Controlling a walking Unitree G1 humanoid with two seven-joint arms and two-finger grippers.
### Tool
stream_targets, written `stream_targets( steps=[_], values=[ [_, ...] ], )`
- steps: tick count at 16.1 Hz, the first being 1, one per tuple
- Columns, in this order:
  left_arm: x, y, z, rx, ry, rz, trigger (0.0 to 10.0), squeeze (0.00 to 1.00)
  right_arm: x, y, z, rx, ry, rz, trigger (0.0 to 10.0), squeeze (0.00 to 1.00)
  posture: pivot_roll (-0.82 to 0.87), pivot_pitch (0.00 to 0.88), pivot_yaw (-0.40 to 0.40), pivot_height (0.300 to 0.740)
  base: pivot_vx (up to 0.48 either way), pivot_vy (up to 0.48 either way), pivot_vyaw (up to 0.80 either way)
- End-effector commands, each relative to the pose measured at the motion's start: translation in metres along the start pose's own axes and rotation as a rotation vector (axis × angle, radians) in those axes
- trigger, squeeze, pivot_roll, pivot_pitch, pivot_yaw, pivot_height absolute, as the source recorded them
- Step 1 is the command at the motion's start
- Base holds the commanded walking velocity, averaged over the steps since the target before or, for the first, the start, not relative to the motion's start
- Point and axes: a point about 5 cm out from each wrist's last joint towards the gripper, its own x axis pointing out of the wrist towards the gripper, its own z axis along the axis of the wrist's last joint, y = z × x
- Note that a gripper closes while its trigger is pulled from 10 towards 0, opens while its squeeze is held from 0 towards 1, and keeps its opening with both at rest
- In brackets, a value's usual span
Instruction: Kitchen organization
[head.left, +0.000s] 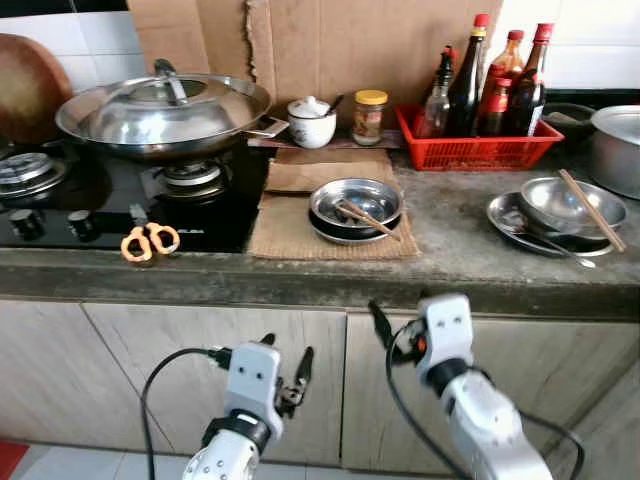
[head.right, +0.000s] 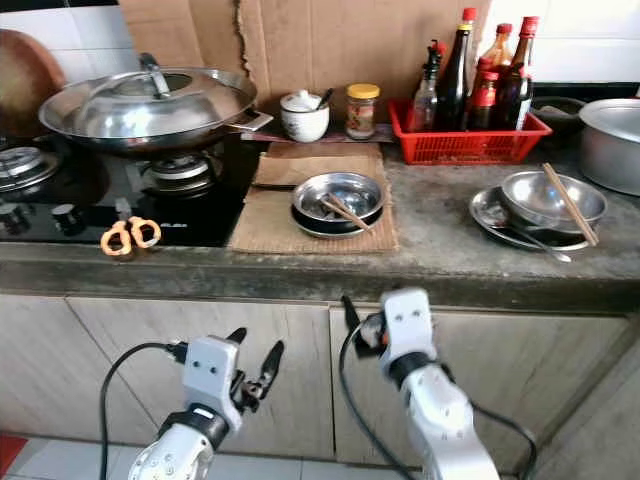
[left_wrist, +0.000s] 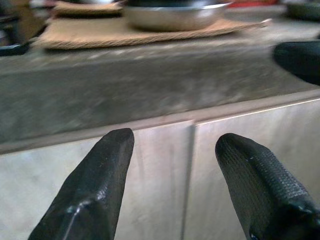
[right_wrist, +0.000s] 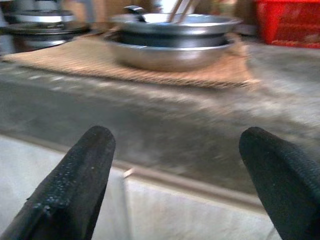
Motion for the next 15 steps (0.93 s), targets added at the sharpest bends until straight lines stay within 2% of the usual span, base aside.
stream_targets(
  steps=[1, 2, 3, 8, 15],
  values=[
    [0.001, -0.004, 0.007, 0.010, -0.047, -0.041, 10.0, 0.00, 0.005, -0.002, 0.004, -0.004, -0.024, -0.011, 10.0, 0.81, 0.11, 0.000, -0.014, 0.740, 0.000, 0.000, 0.00],
    [0.000, -0.006, 0.010, 0.011, -0.068, -0.062, 10.0, 0.00, 0.007, -0.002, 0.005, 0.003, -0.028, -0.017, 10.0, 0.31, 0.11, 0.000, -0.012, 0.740, 0.000, 0.000, 0.00],
    [0.000, -0.008, 0.011, 0.009, -0.076, -0.075, 10.0, 0.00, 0.011, -0.001, 0.011, -0.021, -0.057, -0.007, 10.0, 0.00, 0.11, 0.000, -0.013, 0.740, 0.000, 0.000, 0.00],
    [-0.002, -0.009, 0.013, 0.002, -0.108, -0.081, 10.0, 0.00, 0.029, 0.001, 0.030, 0.060, -0.127, -0.022, 10.0, 0.00, 0.12, 0.000, -0.010, 0.740, 0.000, 0.000, 0.00],
    [-0.001, -0.010, 0.015, 0.016, -0.128, -0.083, 10.0, 0.00, 0.053, 0.002, 0.047, 0.044, -0.184, -0.024, 10.0, 0.00, 0.13, 0.000, -0.018, 0.740, 0.000, 0.000, 0.00]
  ],
)
